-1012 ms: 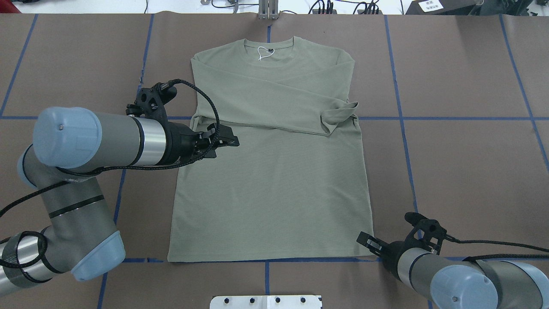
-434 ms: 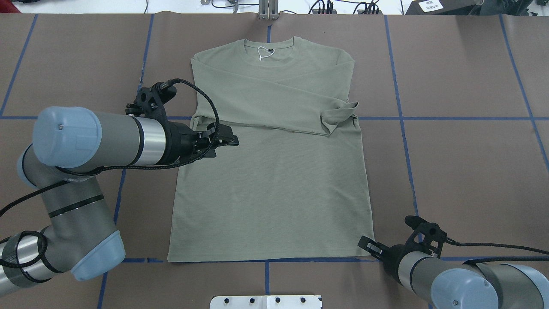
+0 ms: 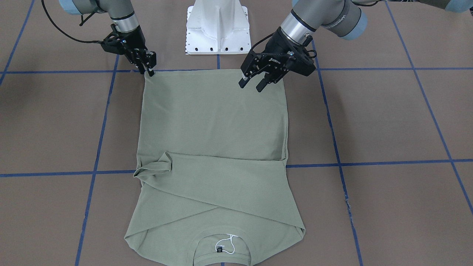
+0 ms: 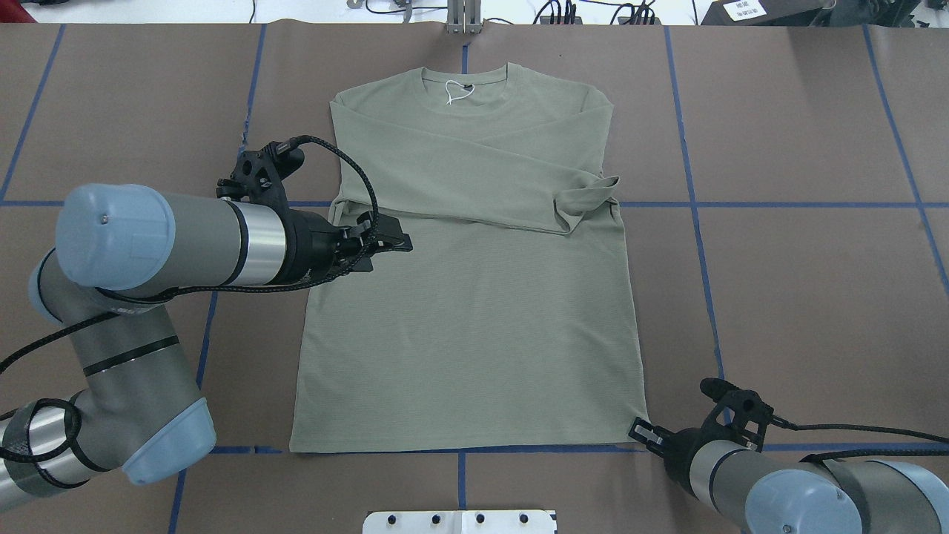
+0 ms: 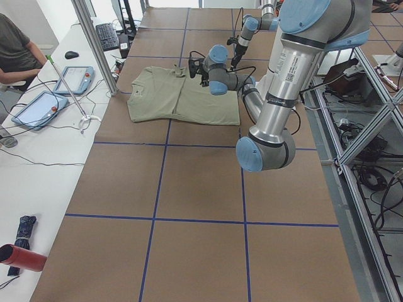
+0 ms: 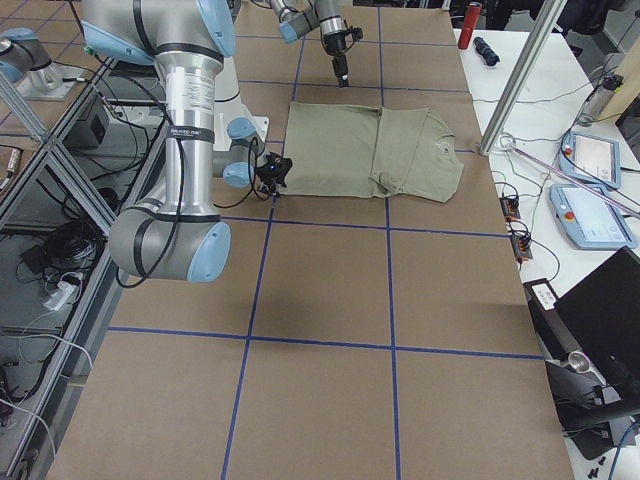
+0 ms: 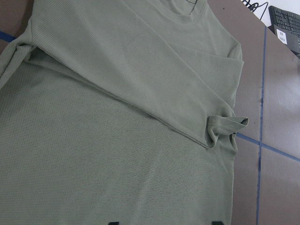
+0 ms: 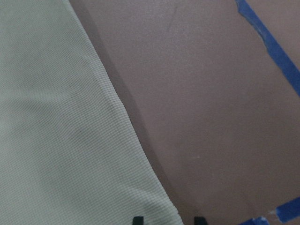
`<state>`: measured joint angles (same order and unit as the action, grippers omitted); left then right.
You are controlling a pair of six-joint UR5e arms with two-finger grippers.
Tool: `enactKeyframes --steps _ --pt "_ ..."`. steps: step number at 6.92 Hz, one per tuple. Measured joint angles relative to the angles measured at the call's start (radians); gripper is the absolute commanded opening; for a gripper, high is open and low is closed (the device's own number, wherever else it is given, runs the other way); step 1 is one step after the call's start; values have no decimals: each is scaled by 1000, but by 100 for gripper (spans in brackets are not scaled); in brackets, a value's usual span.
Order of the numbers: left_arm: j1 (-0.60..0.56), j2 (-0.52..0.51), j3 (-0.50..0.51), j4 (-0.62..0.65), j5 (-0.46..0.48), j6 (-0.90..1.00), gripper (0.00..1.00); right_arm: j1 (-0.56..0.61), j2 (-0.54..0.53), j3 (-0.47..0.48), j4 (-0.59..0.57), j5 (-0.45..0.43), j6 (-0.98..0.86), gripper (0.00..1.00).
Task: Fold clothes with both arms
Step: 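Move the right gripper down to the hem corner nearest it, then move the left gripper down to the other hem corner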
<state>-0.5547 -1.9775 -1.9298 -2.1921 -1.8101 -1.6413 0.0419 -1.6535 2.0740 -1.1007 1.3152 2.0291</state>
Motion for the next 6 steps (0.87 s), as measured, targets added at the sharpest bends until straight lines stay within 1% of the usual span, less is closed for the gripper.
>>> enactKeyframes --steps 3,5,6 --pt "2 5 6 13 -1 0 72 -11 -16 22 0 1 -2 0" --pt "18 51 -6 88 5 -2 73 -11 -57 87 0 4 -3 0" --pt "51 85 -35 163 33 -3 73 -11 -70 105 -1 6 -3 0"
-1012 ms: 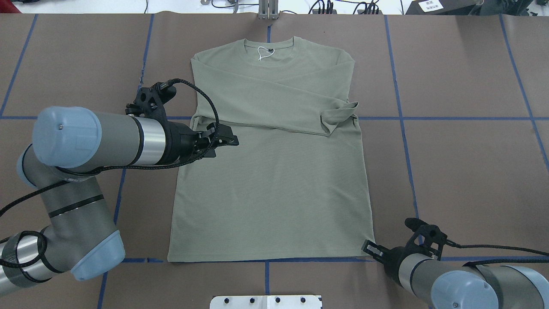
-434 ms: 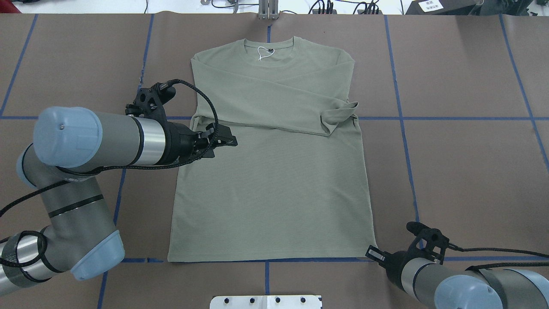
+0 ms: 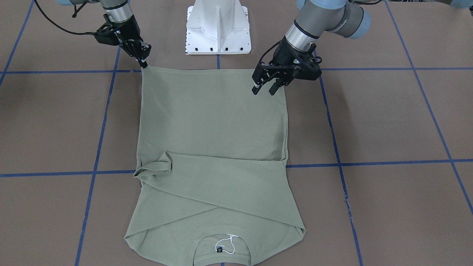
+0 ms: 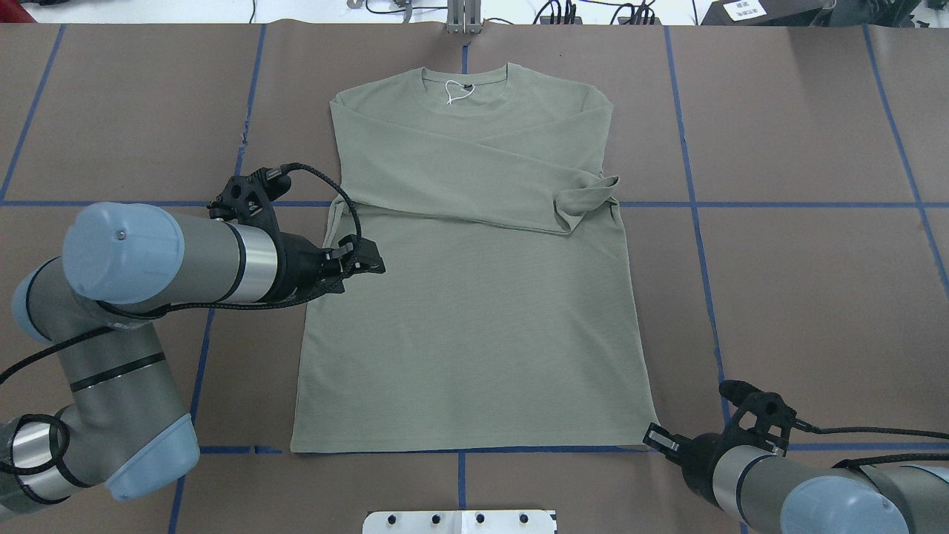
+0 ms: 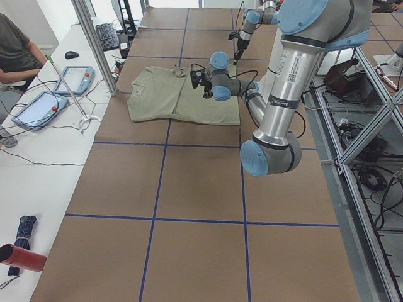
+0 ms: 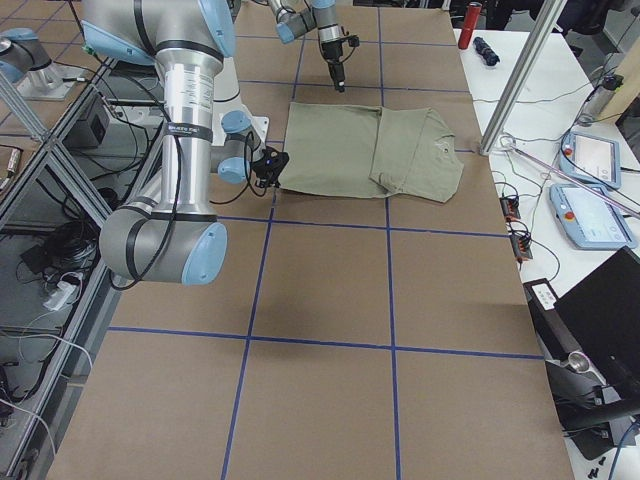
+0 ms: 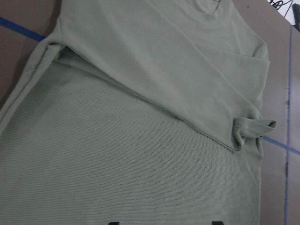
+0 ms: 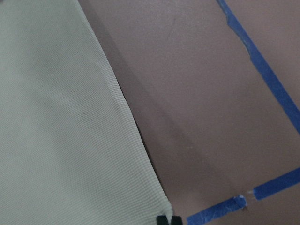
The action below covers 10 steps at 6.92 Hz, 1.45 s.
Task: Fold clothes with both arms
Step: 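Move the left gripper down to the other hem corner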
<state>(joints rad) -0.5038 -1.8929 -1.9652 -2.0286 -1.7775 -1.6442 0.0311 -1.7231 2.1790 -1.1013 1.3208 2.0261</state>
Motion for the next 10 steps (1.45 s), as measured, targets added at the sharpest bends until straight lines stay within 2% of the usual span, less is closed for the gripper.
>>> enactKeyframes --steps 2,4,6,10 --pt "112 123 -101 102 89 -47 72 0 -6 10 0 5 0 0" --pt "264 216 -143 120 199 -178 71 0 -6 11 0 7 0 0" --pt "320 228 -120 123 231 -232 71 -1 -8 11 0 7 1 0" --pt "332 222 -77 125 233 -239 65 -2 -7 10 0 6 1 0"
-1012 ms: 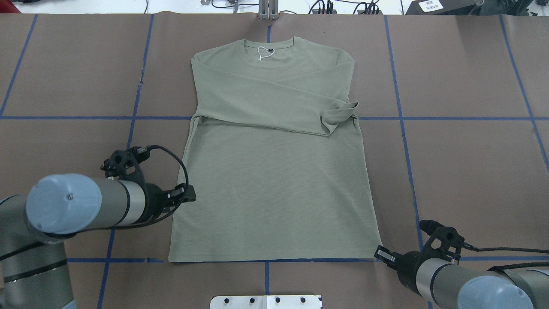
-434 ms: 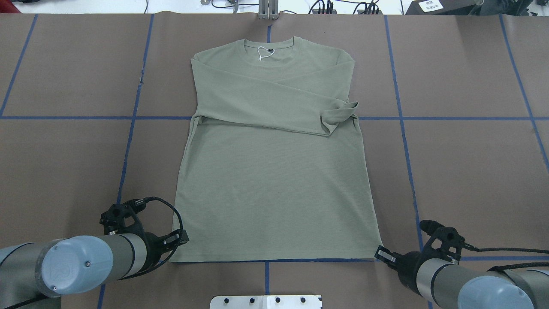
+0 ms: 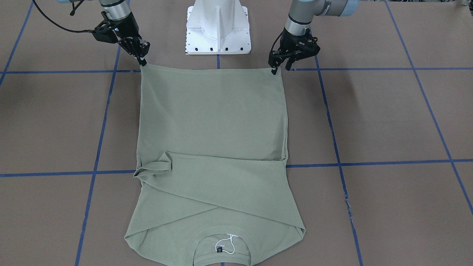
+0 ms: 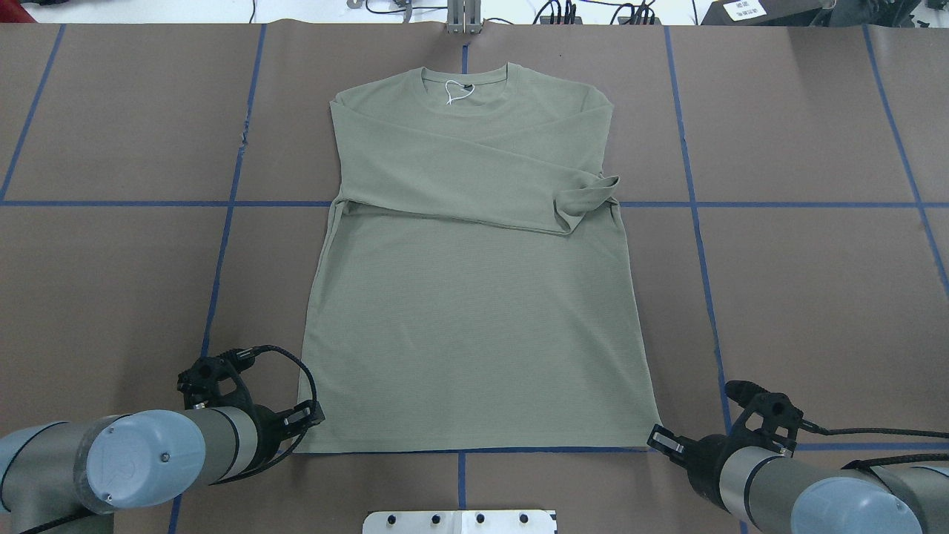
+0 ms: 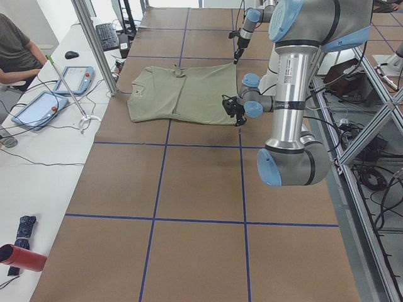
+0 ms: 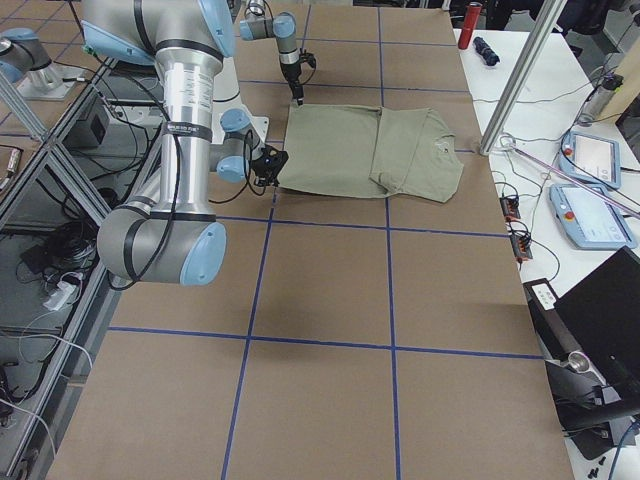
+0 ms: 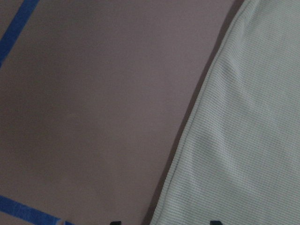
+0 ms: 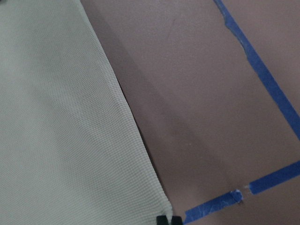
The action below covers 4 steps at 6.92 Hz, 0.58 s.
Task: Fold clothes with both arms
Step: 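Grasp both hem corners with the left and right grippers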
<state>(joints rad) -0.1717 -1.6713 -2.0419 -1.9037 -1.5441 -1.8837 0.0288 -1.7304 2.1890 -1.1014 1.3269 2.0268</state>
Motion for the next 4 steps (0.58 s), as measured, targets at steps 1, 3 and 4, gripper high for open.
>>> enactKeyframes --steps 1,3,4 --pt "3 -4 4 0 -1 0 61 0 0 0 0 0 1 0" --pt "15 -9 8 2 -3 1 7 -1 1 1 0 0 1 0" --pt "18 -10 8 2 -4 0 0 -1 1 1 0 0 1 0"
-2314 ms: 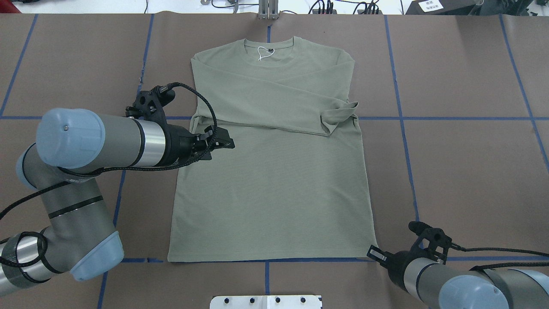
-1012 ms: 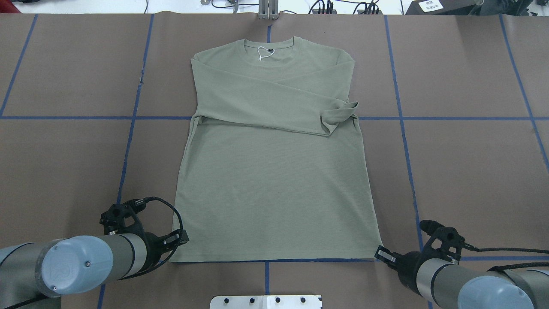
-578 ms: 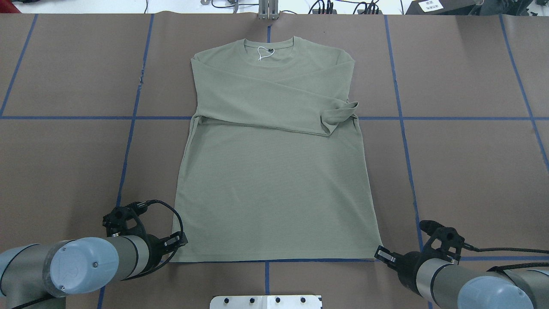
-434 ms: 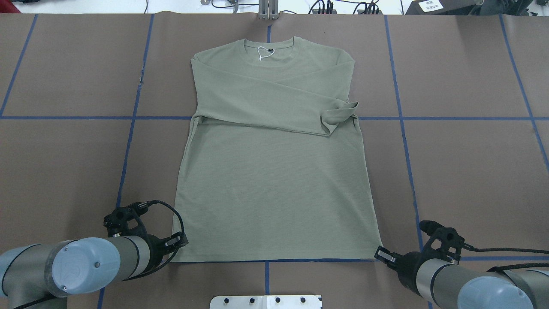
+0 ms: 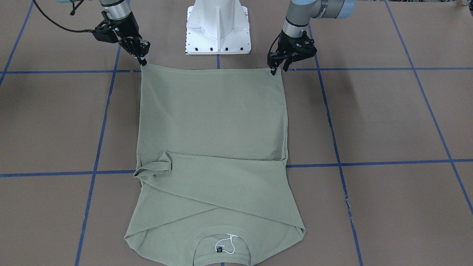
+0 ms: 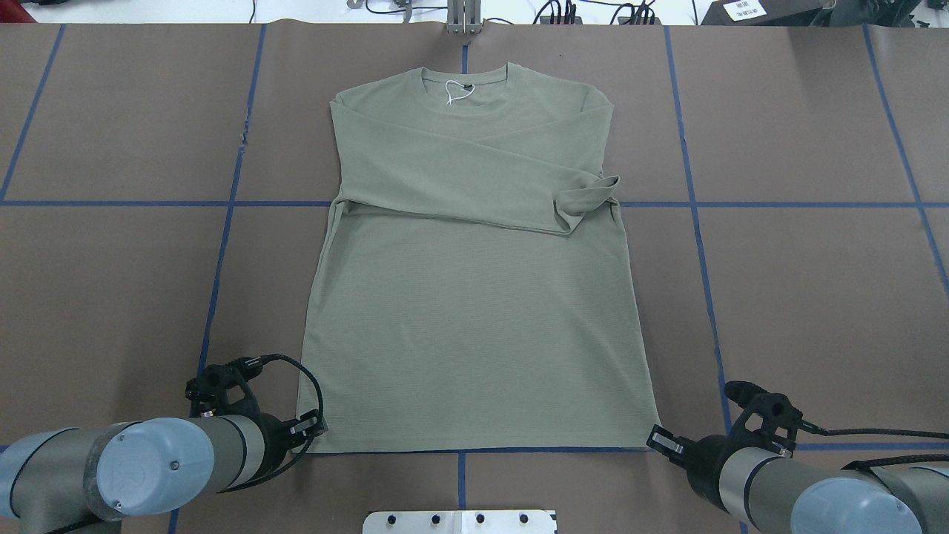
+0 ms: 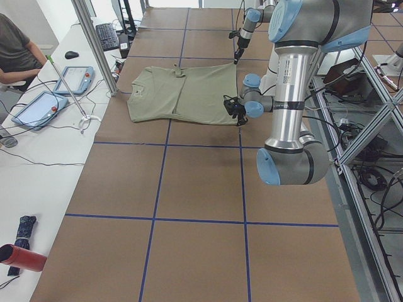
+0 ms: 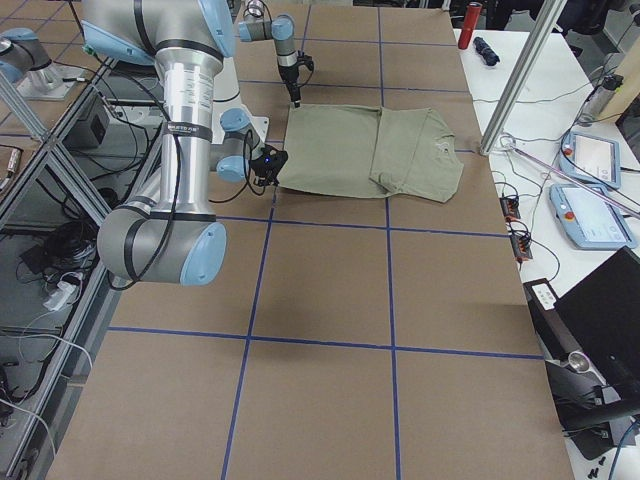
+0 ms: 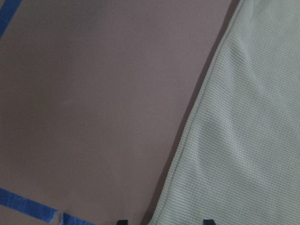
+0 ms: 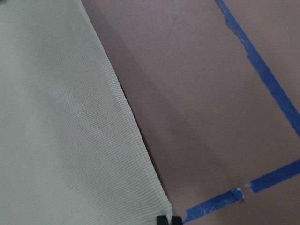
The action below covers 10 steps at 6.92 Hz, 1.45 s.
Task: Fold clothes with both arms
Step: 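Grasp both hem corners with the left and right grippers, then lift the hem with both grippers and fold it toward the collar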
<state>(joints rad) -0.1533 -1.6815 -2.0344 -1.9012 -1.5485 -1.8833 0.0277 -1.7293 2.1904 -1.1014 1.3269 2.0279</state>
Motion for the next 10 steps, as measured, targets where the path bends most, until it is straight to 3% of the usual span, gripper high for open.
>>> enactKeyframes --steps 4,8,10 --pt "1 1 -46 -1 -9 1 0 -2 3 6 1 0 0 0" --pt "59 87 -269 2 -19 -21 0 -36 -21 108 0 0 50 0" --pt "61 149 -369 2 -46 -25 0 -39 -54 187 0 -47 58 0"
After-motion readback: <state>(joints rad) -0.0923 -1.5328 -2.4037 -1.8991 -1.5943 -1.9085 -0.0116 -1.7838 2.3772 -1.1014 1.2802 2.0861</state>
